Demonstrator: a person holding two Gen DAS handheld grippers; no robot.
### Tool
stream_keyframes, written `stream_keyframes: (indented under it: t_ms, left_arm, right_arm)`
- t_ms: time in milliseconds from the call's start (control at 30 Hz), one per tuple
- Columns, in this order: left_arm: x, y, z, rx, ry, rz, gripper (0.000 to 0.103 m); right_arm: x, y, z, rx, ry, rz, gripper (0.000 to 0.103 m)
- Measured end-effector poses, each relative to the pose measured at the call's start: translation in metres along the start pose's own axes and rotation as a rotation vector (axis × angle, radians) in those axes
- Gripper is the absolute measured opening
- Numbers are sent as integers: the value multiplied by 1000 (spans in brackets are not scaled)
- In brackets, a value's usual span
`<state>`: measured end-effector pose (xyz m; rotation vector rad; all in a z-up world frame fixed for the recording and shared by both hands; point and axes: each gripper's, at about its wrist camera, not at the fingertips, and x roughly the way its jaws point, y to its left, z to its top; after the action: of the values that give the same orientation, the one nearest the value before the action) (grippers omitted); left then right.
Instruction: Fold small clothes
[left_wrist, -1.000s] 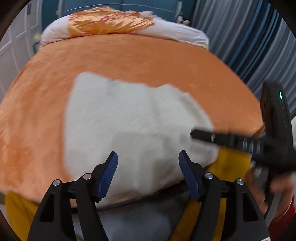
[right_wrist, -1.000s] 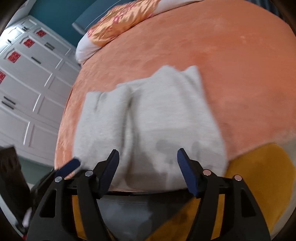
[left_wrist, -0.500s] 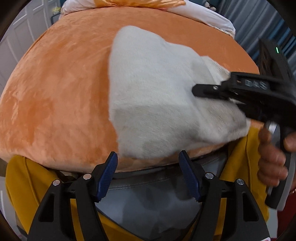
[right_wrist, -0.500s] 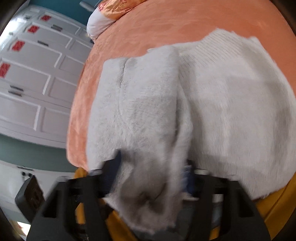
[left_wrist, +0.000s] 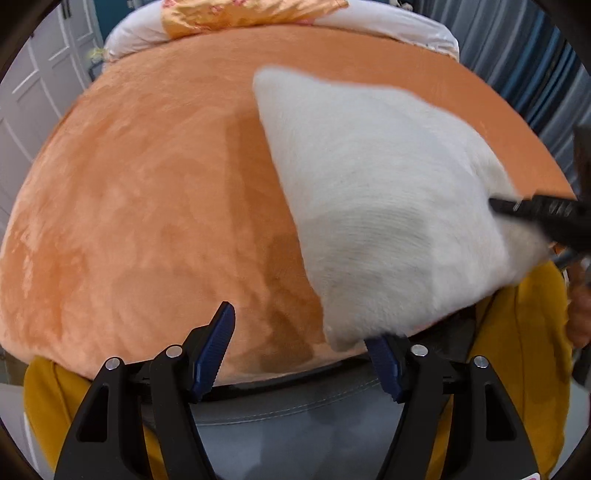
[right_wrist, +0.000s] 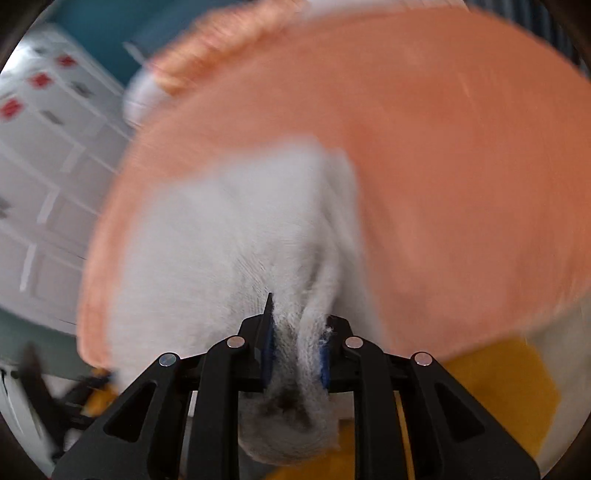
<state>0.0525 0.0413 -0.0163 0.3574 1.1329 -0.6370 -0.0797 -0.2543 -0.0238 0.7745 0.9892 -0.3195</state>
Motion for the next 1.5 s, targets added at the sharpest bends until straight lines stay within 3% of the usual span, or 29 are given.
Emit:
stream_keyframes:
  t_ms: [233, 433, 600, 767, 800, 833, 900, 967, 1067, 1133, 1200, 1233, 1333, 1500]
  left_arm:
    - [0, 10, -1, -58, 38, 7, 66]
    - [-56, 11, -7, -42, -52, -71, 64]
    - [-96, 7, 8, -63, -176, -99, 65]
    - [-70, 1, 36, -128, -129, -159, 65]
    - [-66, -2, 40, -120, -125, -145, 65]
    - [-62, -6, 43, -106, -121, -123, 65]
    - [-52, -14, 43, -75, -98, -66, 63]
    - [-40, -13, 40, -72, -59, -29, 53]
    - [-20, -7, 31, -92, 9, -4, 51]
    - [-8, -6, 25, -83, 34, 14, 52]
    - [4, -8, 19, -65, 58, 28, 55]
    - [10, -8, 17, -67, 75, 25, 56]
    - [13, -3, 13, -91, 87, 2, 56]
    - [-29, 16, 13, -153, 17, -90, 55]
  right_arm:
    - [-19, 4, 3, -5, -50, 16, 32]
    - [-49, 15, -9, -54, -121, -37, 36]
    - [-58, 15, -24, -79, -94, -12, 43]
    - [-43, 15, -40, -94, -38, -17, 48]
    - [-38, 14, -41, -90, -25, -19, 44]
    - [-35, 14, -41, -89, -10, -19, 29]
    - [-44, 21, -40, -121, -36, 3, 20]
    - [-72, 33, -38, -169, -123, 46, 18]
    - [-89, 32, -35, -148, -151, 105, 18]
    - [-67, 23, -36, -140, -80, 59, 18]
    - [-19, 9, -47, -143, 73, -73, 18]
    - [-3, 2, -52, -111, 131, -81, 19]
    - [-17, 15, -48, -141, 94, -103, 24]
    - [-59, 39, -37, -208, 1, -158, 29]
